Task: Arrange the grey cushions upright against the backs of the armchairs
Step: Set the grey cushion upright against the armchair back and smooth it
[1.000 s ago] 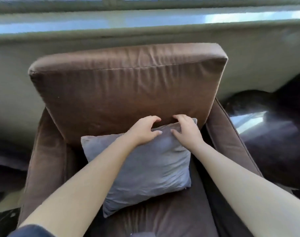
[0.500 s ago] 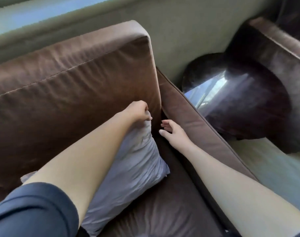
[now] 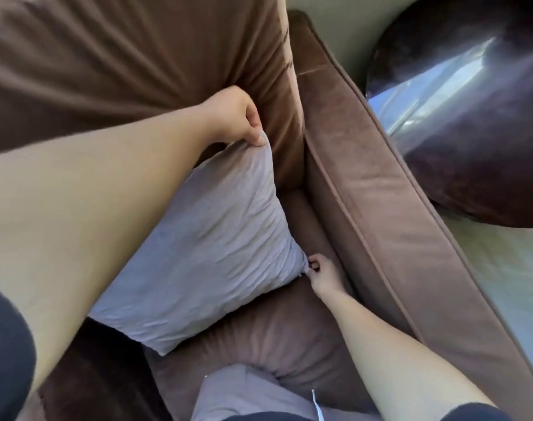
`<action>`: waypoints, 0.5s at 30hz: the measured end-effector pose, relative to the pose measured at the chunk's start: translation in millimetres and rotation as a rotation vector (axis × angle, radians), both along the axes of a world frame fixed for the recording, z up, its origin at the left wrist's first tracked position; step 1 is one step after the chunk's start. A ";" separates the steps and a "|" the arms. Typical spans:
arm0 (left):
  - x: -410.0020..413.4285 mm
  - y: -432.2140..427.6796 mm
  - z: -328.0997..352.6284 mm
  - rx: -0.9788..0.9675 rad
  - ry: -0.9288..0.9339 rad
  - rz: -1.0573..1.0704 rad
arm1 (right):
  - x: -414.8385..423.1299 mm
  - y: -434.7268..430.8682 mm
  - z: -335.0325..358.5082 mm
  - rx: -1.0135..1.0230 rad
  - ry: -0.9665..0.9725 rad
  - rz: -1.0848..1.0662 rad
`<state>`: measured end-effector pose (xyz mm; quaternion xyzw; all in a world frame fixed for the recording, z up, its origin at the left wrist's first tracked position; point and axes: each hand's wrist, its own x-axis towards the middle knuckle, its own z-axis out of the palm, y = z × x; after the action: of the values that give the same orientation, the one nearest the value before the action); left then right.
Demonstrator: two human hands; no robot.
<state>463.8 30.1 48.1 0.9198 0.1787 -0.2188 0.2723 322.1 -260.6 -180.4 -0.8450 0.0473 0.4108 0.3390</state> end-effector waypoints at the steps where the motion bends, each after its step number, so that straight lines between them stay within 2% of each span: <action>1: 0.6 1.6 -1.5 -0.007 -0.006 0.014 | 0.7 1.9 -3.7 -0.012 -0.014 0.021; 8: 2.0 10.7 -8.7 -0.096 -0.005 0.027 | 8.5 8.1 -12.9 -0.093 -0.094 0.360; 15: 4.1 18.0 -13.6 -0.151 0.020 0.009 | -25.2 -33.2 -18.5 -0.152 -0.042 0.572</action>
<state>467.8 48.1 34.5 0.8935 0.1685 -0.2397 0.3402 296.9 -293.9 -198.8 -0.8554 -0.1691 0.4672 0.1464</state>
